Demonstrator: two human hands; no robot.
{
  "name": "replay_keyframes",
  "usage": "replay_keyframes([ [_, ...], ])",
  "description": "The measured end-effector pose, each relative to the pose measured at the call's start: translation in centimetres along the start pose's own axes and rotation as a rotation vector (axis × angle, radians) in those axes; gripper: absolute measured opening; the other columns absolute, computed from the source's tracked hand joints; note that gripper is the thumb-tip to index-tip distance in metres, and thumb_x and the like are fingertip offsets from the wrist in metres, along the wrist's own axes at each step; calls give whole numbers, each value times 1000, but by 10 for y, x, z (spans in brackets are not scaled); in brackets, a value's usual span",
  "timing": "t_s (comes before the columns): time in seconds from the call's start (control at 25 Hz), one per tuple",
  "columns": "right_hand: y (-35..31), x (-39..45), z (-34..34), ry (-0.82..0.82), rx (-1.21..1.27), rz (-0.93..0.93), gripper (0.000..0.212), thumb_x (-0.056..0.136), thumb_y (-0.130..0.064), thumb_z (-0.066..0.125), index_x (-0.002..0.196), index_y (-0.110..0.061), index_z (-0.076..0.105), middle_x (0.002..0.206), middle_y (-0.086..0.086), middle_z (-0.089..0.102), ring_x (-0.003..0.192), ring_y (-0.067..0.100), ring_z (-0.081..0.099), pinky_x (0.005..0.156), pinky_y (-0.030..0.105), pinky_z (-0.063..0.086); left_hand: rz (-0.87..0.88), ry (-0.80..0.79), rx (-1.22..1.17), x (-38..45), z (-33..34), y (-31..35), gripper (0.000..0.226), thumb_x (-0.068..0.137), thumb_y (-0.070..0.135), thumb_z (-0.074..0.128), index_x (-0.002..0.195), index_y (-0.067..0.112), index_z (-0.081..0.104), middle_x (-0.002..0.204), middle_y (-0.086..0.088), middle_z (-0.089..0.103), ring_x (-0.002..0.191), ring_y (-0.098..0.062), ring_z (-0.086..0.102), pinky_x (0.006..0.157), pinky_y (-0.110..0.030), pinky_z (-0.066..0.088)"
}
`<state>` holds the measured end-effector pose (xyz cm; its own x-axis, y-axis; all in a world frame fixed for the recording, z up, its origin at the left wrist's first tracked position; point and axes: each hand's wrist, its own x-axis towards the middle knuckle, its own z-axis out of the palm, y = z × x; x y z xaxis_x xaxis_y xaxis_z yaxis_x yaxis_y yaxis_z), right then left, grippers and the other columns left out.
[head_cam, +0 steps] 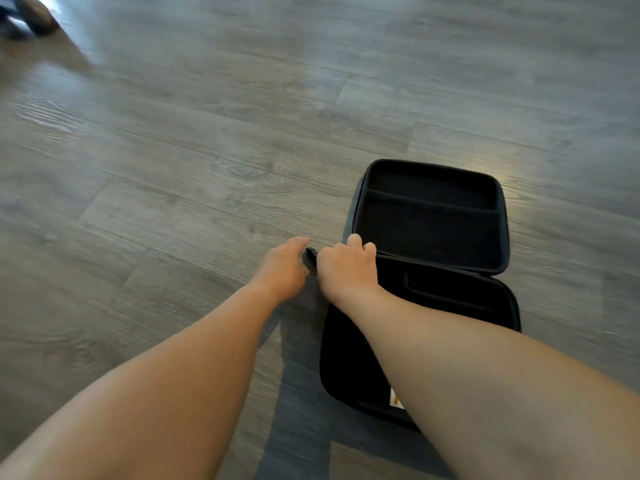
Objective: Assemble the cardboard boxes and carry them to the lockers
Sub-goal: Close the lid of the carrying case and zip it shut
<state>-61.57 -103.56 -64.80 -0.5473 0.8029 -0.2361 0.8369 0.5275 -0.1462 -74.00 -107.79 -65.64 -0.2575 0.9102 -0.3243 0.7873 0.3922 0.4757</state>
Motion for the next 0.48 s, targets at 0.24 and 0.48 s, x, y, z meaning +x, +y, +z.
replay_keyframes([
  [0.24, -7, -8, 2, -45, 60, 68, 21, 95, -13, 45, 81, -28, 49, 82, -3, 54, 108, 26, 40, 87, 44, 28, -26, 113, -51, -10, 12, -9, 29, 83, 4, 65, 109, 13, 74, 103, -9, 74, 99, -27, 66, 90, -37, 52],
  [0.48, -10, -15, 3, -78, 97, 56, 23, 88, -3, 44, 83, -24, 54, 79, -1, 49, 105, 25, 38, 87, 45, 27, -204, 215, -121, -23, 13, -11, 18, 90, 11, 66, 104, 11, 77, 100, -10, 74, 99, -26, 66, 86, -29, 48],
])
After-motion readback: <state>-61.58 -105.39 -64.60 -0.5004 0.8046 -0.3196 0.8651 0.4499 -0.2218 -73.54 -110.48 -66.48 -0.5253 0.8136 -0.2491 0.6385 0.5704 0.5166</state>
